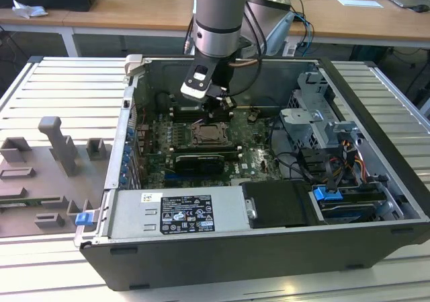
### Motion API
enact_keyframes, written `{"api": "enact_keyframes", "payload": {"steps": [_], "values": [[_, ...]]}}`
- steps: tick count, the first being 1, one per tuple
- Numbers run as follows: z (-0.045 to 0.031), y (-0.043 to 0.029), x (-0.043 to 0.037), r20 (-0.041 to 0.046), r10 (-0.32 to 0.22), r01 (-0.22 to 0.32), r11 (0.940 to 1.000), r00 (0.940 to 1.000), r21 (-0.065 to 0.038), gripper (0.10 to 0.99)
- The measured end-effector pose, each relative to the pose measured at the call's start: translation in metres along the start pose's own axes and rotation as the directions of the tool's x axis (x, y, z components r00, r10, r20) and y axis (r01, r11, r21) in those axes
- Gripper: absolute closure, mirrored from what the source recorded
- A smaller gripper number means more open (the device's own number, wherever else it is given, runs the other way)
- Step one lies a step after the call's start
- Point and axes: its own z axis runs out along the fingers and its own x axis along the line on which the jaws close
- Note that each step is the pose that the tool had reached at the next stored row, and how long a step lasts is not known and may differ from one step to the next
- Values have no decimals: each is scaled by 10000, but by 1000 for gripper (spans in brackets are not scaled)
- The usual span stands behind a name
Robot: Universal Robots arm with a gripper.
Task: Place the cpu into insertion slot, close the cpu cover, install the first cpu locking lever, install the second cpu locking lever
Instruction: 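Install the first cpu locking lever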
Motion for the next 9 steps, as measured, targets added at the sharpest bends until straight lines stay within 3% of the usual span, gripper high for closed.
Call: {"api": "enact_keyframes", "payload": {"steps": [6, 9], "values": [[13, 0, 0, -6, -1360, 1360, 9907, 9907, 42, 980], [17, 0, 0, -11, -2092, 2092, 9778, 9779, 63, 980]]}}
